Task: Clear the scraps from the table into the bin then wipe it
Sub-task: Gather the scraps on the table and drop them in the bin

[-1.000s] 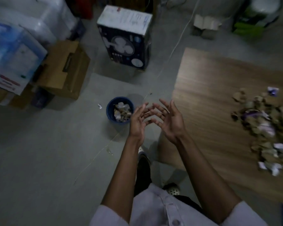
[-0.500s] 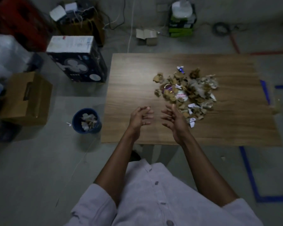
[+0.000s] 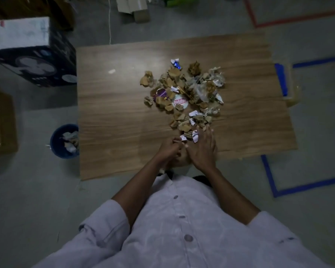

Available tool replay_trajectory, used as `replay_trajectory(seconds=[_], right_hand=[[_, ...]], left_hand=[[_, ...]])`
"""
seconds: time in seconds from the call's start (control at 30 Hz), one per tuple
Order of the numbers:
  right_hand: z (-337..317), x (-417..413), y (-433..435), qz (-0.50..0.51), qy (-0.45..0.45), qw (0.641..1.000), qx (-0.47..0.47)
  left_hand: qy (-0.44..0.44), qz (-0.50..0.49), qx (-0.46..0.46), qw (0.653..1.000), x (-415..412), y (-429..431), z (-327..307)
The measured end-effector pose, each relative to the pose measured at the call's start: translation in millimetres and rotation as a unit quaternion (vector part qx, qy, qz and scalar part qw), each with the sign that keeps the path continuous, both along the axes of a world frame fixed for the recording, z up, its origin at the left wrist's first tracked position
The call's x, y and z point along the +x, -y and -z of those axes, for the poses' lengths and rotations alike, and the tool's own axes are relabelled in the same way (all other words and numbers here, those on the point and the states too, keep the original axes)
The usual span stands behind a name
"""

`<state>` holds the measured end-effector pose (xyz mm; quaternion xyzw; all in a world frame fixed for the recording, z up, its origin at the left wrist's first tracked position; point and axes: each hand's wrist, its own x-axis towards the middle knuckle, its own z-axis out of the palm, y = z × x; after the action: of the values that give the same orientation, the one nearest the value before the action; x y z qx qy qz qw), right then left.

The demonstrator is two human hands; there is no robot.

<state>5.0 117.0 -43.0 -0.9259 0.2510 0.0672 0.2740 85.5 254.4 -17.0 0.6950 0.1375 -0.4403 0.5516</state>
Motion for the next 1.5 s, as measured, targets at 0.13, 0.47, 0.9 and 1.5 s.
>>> replay_trajectory(seconds=[0.13,0.47,0.9,1.5], right_hand=[[20.1,-5.3,0.7,-0.099,-0.023,0.994,-0.046],[22.0,65.1,36.7,-0.209,-0.043,0.977,-0.017],[2.0,79.0,79.2,-0.049,0.05,0.996,-0.055],[-32.7,176.4,131.6,0.024,0.052,0.99,0.13]], left_hand=[[0.006,-0.041,-0.013,0.999,6.1,19.2,12.4],[0.03,-0.131,-0.038,0.99,45.1,49.3,2.0],[0.326,-0.077,0.209,0.919,55.0,54.4,2.2],[0.041,-0.31,0.175,0.934,78.1,96.2,6.9]])
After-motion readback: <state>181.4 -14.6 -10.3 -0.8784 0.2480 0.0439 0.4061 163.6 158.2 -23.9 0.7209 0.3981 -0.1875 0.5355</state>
